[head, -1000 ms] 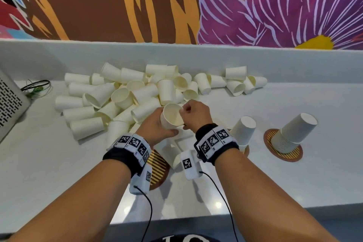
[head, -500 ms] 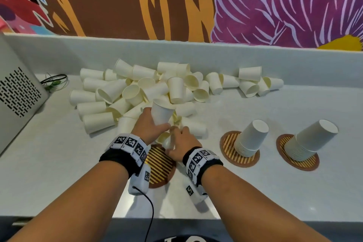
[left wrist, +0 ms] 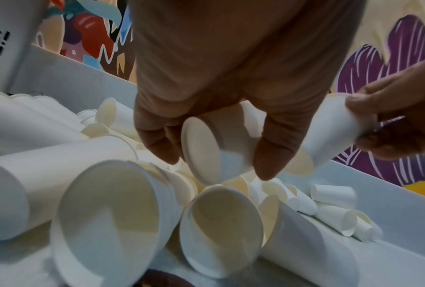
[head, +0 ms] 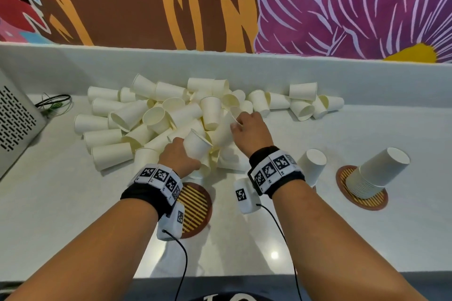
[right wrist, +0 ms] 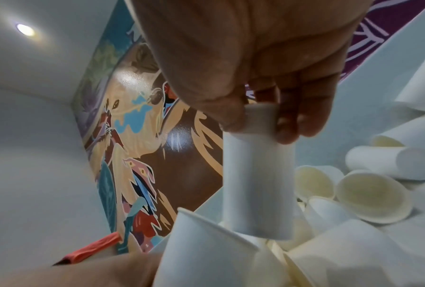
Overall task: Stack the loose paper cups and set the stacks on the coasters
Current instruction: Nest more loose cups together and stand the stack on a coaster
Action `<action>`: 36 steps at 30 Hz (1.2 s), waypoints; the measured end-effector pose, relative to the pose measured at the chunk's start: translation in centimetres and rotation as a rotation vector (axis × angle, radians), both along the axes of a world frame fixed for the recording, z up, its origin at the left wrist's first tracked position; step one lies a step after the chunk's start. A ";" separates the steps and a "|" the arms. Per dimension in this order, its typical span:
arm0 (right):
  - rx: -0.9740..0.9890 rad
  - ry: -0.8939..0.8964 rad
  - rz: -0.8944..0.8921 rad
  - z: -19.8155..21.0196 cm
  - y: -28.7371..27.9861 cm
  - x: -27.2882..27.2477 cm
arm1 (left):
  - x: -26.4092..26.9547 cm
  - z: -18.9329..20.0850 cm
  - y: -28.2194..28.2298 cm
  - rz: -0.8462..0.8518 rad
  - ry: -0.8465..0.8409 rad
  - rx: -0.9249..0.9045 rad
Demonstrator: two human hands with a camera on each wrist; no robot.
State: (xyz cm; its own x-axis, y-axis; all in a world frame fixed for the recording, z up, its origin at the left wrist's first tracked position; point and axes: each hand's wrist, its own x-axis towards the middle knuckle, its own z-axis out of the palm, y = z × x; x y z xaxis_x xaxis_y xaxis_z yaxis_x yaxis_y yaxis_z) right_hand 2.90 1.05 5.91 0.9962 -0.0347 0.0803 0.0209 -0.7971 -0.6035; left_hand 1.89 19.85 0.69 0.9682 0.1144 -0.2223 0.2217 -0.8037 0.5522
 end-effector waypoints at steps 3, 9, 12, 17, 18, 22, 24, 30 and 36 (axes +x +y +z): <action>0.007 -0.078 0.031 0.8 0.2 0.0 | 0.1 0.3 -0.3 -0.018 -0.004 0.008; 0.074 0.062 0.253 -0.1 2.5 -0.8 | 0.1 0.5 -1.2 -0.080 -0.069 -0.085; 0.049 0.037 0.171 -1.8 2.0 0.0 | 0.2 0.6 -0.6 -0.036 -0.058 -0.084; -0.305 0.192 0.172 -5.6 1.1 0.1 | -0.1 0.6 -0.1 0.002 -0.021 -0.080; -0.379 0.228 0.206 -6.5 1.1 -0.2 | -0.1 0.6 0.0 0.008 -0.016 -0.081; -0.556 0.200 0.283 -8.6 0.9 -0.9 | -0.2 0.5 0.2 0.026 0.011 -0.072; -0.583 0.159 0.282 -8.6 0.6 -0.8 | -0.1 0.4 0.4 0.043 0.019 -0.077; -0.478 -0.019 0.106 -4.5 -0.6 1.3 | 0.9 0.4 0.4 0.073 0.025 0.066; -0.106 -0.301 -0.051 0.7 -0.4 2.4 | 1.1 0.4 0.0 0.050 0.100 0.145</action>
